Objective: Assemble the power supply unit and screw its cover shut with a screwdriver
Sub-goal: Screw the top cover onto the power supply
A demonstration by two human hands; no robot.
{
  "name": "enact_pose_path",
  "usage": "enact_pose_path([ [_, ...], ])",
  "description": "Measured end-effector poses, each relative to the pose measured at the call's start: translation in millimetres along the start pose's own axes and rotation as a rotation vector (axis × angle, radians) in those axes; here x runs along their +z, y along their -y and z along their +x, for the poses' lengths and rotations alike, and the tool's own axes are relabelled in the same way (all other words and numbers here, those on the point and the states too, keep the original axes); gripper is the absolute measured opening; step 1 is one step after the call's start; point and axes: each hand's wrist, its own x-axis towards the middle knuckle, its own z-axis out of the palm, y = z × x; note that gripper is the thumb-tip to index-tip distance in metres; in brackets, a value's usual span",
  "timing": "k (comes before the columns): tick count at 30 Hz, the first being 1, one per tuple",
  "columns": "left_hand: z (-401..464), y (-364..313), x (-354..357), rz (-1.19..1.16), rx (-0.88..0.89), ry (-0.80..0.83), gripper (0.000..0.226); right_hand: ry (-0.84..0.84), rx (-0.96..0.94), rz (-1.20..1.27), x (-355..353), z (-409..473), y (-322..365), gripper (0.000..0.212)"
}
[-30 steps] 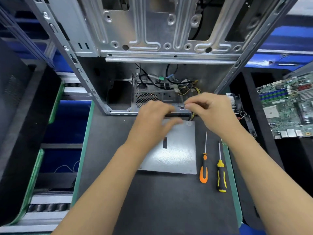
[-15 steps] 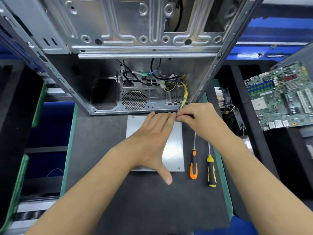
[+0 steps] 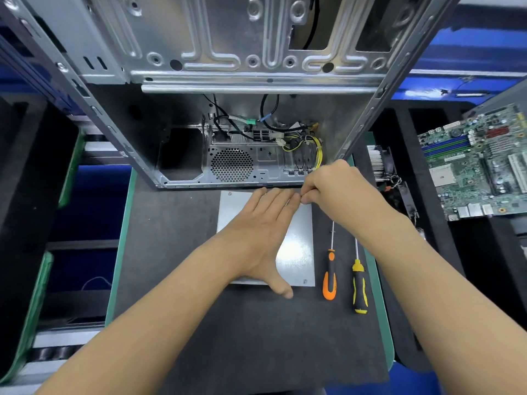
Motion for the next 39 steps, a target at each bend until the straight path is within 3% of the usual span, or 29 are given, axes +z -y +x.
enact_pose_path([
  [5,-0.7,0.7,-0.5,-0.001,0.009,-0.026,0.157,-0.014,-0.007,0.052,3.9,-5.4,-3.9,0.020],
  [14,-1.4,0.3,-0.5,0.034,0.009,-0.049,0.157,-0.281,-0.028,0.405,34.8,-15.9,-20.2,0.015],
  [19,-2.4,0.7,-0.5,-0.037,0.001,-0.035,0.162,-0.527,0.157,0.536,40.2,-42.5,-47.8,0.016],
  [22,-1.7,-0.5,-0.8,-0.034,0.000,-0.047,0.166,-0.413,0.363,0.563,54.1,-69.8,-69.1,0.014],
  [25,-1.8,-0.4,-2.1,-0.045,0.007,-0.062,0.162,-0.263,0.461,0.490,81.7,-101.1,-69.0,0.028],
  [27,-1.8,0.9,-2.2,-0.051,0.014,-0.072,0.160,-0.223,0.431,0.483,100.6,-115.2,-55.4,0.028],
  [30,-2.5,2.0,-1.2,-0.058,0.016,-0.073,0.157,-0.288,0.319,0.333,124.7,-125.6,-46.7,0.008],
  [33,-1.8,2.0,-0.2,-0.070,0.012,-0.068,0.157,-0.332,0.155,0.136,135.4,-127.9,-49.5,0.056],
  [35,-1.5,2.1,0.1,-0.076,0.010,-0.062,0.158,-0.316,0.009,0.052,137.2,-125.5,-50.2,0.074],
  [39,-2.9,0.0,-2.1,-0.069,0.009,-0.044,0.157,-0.275,-0.132,-0.008,132.8,-115.4,-52.3,0.063],
])
